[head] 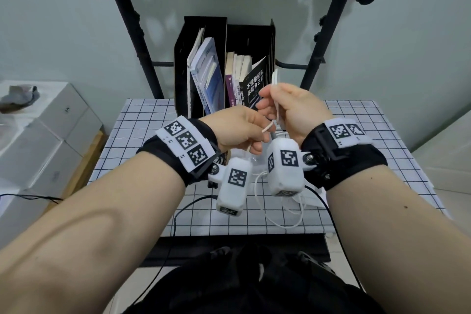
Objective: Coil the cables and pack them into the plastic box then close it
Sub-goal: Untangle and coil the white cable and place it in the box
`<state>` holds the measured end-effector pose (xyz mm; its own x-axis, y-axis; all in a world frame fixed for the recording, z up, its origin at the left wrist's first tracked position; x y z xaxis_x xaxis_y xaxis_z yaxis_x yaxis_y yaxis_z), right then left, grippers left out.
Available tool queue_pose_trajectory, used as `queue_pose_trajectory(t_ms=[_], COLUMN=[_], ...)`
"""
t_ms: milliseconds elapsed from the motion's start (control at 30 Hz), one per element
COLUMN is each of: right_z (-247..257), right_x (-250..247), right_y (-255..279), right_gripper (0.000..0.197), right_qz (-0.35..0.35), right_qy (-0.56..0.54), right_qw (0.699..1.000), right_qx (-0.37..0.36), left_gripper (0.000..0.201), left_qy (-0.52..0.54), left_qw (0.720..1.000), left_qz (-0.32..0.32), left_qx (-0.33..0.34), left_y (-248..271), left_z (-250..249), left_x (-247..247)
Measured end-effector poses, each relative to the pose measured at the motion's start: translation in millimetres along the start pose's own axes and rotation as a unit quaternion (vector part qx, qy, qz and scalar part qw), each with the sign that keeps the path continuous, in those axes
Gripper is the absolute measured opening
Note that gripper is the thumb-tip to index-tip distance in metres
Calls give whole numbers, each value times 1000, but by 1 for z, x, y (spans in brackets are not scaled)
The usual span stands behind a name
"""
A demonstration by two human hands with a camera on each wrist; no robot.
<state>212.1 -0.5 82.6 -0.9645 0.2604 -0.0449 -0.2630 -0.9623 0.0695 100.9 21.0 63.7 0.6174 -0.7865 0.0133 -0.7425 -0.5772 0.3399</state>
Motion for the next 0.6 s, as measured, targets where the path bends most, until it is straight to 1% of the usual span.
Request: queue_pose_trajectory(t_ms=[33,100,167,233,300,367,433,467,533,600], right_z=[-1,-6,-11,-17,-20,-19,-18,-18,-19,-21], right_x=[1,2,1,2,3,3,0,-3,-9,-15], right_y=[-1,-3,-3,-2,-3,-5,-7,-8,-7,-5], right_gripper=[25,26,27,28,29,29,28,27,30,35], right_qz=[9,17,13,19,23,29,37,32,21,-1], right_qy=[18,77,143,170,190,222,257,257,242,202], right_qw=[1000,997,990,985,979,971,961,960,962,967], right_qx=[2,3,6,32,65,82,93,105,128,156], left_gripper=[25,19,12,5,7,9,11,11,10,8], left_qy=[-1,6,27,42,44,41,25,19,12,3], left_qw=[1000,1000,998,995,992,992,994,996,999,1000], left_qz=[2,-14,-49,-79,-94,-102,-89,-73,-33,-11], left_qx=[5,15,32,51,67,67,52,40,20,11], left_y=[1,3,2,1,0,-2,-5,-6,-7,-6], left_z=[0,-2,-4,-8,-9,-7,-4,-1,6,13], left_x=[-1,-5,-11,-16,-17,-19,-20,-21,-21,-23])
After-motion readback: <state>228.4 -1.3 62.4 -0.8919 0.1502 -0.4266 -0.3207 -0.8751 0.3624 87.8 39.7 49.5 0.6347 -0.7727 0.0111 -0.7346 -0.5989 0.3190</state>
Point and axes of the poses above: each hand's wrist, its own y-axis away from the middle knuckle, its own x-axis out of the palm, z = x × y, the point moved 5 cm from there along -y, towards the middle knuckle, and after that the axes turned 5 degrees about y, right-handed, at the moved point
